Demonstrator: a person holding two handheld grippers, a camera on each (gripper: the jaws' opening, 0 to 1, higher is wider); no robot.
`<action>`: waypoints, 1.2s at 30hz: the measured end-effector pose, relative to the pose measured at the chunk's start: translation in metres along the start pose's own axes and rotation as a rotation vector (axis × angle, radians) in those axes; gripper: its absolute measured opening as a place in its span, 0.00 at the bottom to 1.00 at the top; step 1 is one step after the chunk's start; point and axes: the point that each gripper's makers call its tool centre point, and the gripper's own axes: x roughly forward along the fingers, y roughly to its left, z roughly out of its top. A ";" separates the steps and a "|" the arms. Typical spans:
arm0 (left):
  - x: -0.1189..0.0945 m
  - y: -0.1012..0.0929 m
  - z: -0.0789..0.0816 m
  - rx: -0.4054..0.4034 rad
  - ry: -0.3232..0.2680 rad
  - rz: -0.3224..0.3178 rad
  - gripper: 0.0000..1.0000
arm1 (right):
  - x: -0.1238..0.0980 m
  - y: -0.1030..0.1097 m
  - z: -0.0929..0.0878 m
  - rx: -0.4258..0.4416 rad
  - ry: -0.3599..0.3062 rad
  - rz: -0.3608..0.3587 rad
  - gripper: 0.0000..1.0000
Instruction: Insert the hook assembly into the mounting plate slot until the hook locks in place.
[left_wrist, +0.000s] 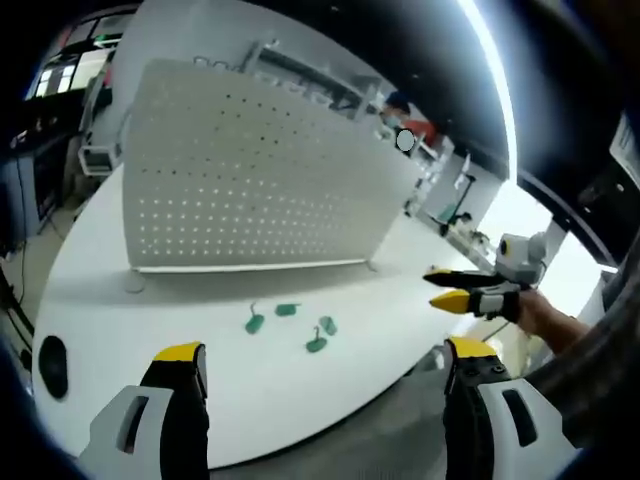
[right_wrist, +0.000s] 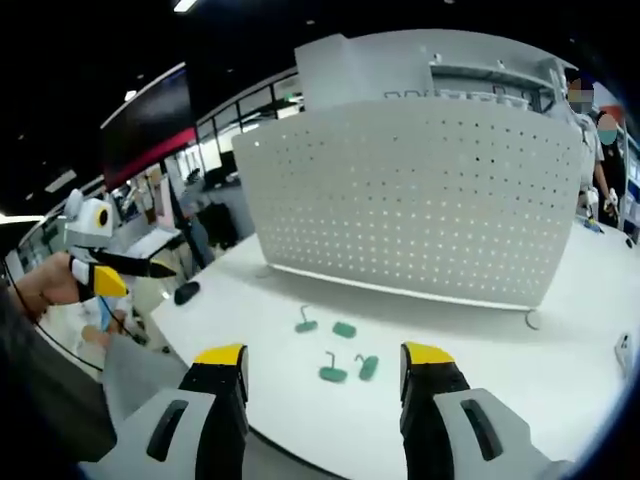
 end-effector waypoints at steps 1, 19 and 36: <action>0.000 0.000 -0.001 0.000 0.002 0.000 1.00 | 0.000 0.000 0.000 0.001 0.000 0.000 0.61; 0.000 0.003 -0.009 0.049 0.036 0.025 1.00 | 0.002 0.000 -0.003 -0.009 0.015 0.004 0.59; -0.003 0.008 -0.007 0.070 0.028 0.050 0.98 | 0.002 -0.003 -0.002 0.001 0.010 0.003 0.58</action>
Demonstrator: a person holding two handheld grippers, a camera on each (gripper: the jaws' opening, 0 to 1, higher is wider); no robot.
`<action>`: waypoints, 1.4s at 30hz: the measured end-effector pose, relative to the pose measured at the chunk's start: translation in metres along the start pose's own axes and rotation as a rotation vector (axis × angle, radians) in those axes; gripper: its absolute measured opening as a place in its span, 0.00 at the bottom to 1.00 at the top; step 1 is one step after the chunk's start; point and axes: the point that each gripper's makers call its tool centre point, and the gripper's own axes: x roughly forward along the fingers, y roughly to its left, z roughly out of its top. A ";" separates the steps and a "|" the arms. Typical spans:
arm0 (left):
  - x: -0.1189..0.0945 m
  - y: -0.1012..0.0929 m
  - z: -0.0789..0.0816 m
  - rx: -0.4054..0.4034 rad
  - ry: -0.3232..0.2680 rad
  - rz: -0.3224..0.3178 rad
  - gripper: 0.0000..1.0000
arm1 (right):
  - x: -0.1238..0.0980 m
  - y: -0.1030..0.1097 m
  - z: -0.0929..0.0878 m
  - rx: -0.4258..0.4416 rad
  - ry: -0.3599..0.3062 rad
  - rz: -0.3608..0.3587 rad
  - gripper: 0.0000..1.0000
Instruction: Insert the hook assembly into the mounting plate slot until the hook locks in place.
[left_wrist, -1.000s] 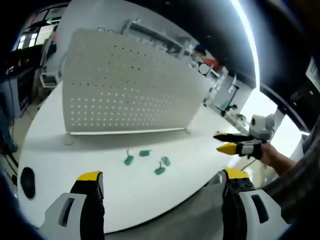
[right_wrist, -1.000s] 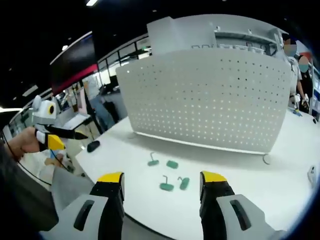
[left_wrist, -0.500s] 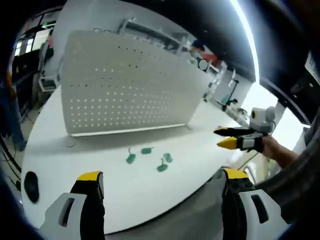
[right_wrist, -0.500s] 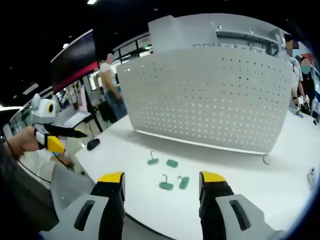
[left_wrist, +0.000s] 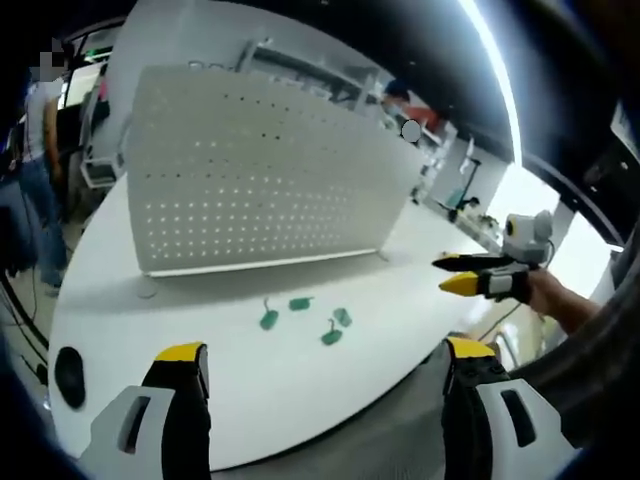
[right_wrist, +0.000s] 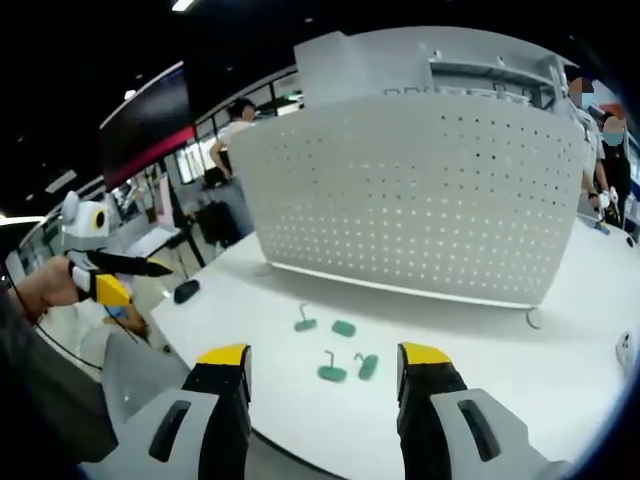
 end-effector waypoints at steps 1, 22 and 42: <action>0.000 0.000 0.000 0.003 -0.001 0.001 0.97 | 0.000 -0.001 0.000 0.000 0.002 -0.002 0.58; 0.007 -0.002 -0.006 -0.012 0.026 -0.022 0.97 | 0.011 -0.002 -0.001 -0.005 0.024 -0.011 0.52; 0.013 0.011 -0.013 -0.042 0.054 -0.009 0.96 | 0.104 0.019 -0.060 -0.089 0.173 0.169 0.40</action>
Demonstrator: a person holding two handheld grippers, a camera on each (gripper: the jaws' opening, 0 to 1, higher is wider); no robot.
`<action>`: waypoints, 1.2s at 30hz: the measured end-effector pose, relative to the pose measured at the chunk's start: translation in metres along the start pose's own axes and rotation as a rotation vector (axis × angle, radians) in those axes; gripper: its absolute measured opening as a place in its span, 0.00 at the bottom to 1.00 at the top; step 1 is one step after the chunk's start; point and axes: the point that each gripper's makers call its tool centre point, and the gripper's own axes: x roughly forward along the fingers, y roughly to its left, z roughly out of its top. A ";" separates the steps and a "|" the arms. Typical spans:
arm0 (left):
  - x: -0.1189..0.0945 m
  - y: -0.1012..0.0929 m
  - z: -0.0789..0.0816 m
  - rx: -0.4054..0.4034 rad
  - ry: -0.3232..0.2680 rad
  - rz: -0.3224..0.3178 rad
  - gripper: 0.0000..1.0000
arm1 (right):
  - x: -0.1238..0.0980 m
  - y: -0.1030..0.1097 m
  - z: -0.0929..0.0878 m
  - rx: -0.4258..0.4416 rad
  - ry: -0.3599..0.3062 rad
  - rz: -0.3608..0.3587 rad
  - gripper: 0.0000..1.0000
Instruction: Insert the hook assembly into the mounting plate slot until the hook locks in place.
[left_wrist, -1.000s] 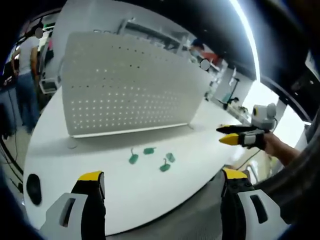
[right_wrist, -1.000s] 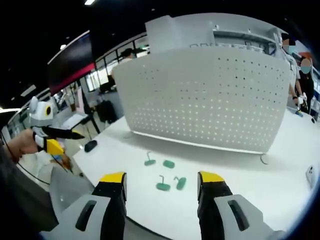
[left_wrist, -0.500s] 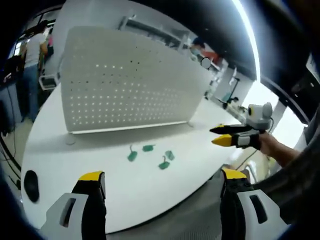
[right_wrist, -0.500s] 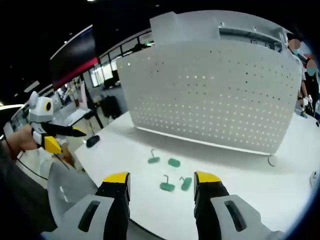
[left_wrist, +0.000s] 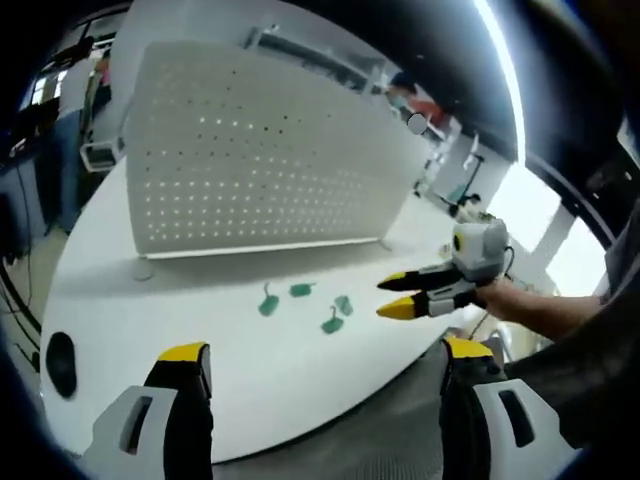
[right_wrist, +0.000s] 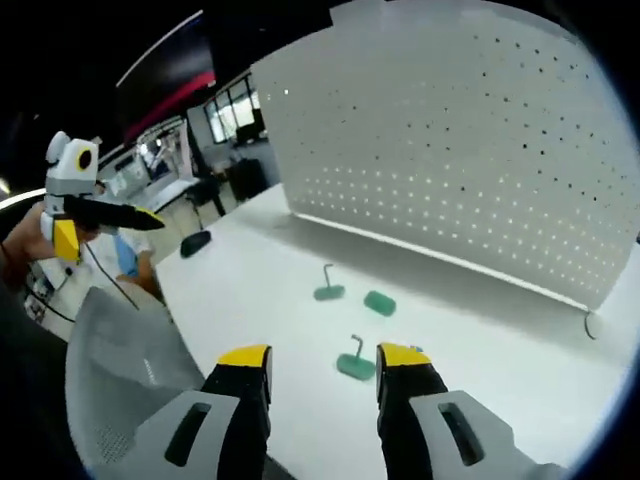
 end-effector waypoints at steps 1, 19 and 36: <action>0.000 0.000 0.000 -0.001 0.001 0.000 0.96 | 0.005 0.001 -0.005 -0.007 0.029 0.011 0.40; 0.003 0.001 -0.002 0.002 0.022 -0.008 0.96 | 0.068 -0.017 -0.030 -0.067 0.159 0.072 0.32; 0.005 0.007 -0.005 -0.013 0.044 0.006 0.95 | 0.089 -0.036 -0.036 -0.089 0.238 0.137 0.15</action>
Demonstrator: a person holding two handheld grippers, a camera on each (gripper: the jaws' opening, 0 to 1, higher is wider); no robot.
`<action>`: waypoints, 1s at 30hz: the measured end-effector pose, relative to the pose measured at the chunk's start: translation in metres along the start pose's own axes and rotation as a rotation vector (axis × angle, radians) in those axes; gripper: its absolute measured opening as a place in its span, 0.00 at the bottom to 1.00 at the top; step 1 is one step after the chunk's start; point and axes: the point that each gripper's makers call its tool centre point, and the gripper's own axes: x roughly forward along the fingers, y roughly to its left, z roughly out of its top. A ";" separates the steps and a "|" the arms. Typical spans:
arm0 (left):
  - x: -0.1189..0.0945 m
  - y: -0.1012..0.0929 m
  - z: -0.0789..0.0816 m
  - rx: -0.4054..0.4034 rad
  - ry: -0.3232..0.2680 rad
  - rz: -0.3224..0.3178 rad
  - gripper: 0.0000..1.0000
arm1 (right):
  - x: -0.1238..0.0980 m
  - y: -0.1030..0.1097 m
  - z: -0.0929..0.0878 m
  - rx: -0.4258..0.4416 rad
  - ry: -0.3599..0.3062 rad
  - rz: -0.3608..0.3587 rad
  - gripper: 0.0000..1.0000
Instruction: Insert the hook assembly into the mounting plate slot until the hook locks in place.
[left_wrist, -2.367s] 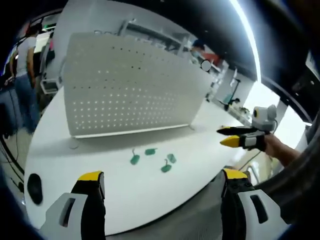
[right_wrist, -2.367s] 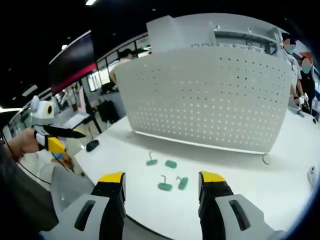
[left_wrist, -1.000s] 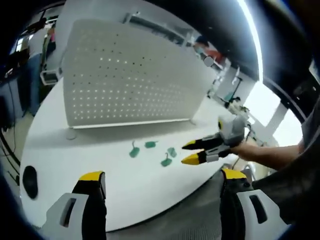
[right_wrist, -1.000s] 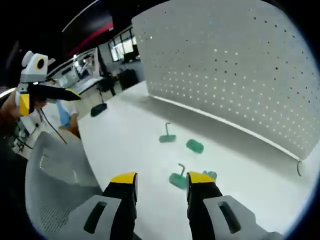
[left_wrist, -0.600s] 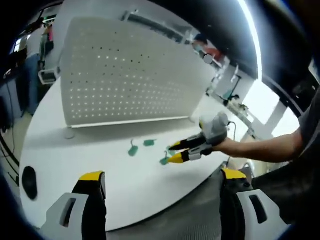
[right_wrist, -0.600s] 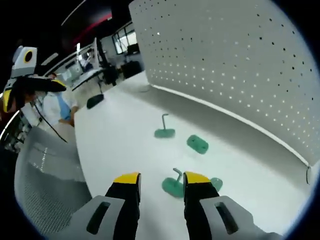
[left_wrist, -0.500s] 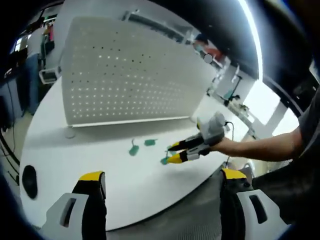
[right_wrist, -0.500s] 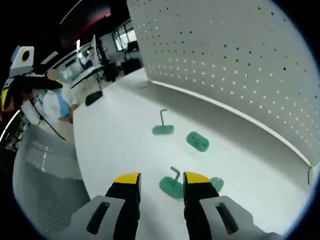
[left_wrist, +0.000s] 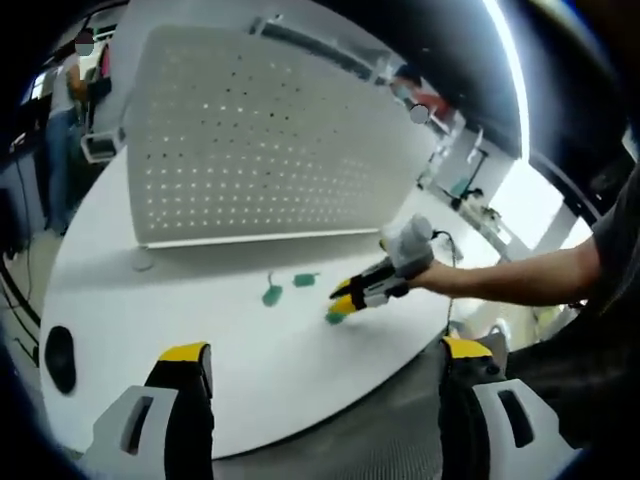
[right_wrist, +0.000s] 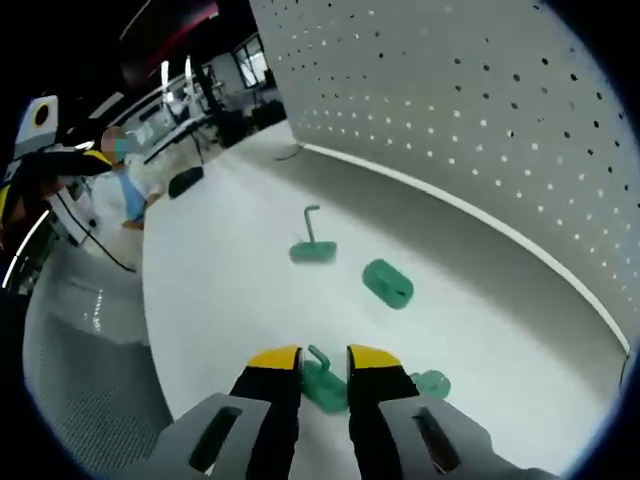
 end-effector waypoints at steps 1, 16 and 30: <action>0.000 0.000 0.000 -0.001 0.001 0.001 0.95 | 0.001 0.000 -0.002 -0.001 0.007 0.004 0.12; 0.004 -0.003 -0.004 -0.006 0.010 -0.007 0.95 | -0.004 0.014 -0.006 0.001 -0.001 0.027 0.00; 0.004 -0.007 -0.002 -0.025 0.003 -0.024 0.93 | -0.033 0.011 0.042 0.184 -0.188 -0.061 0.00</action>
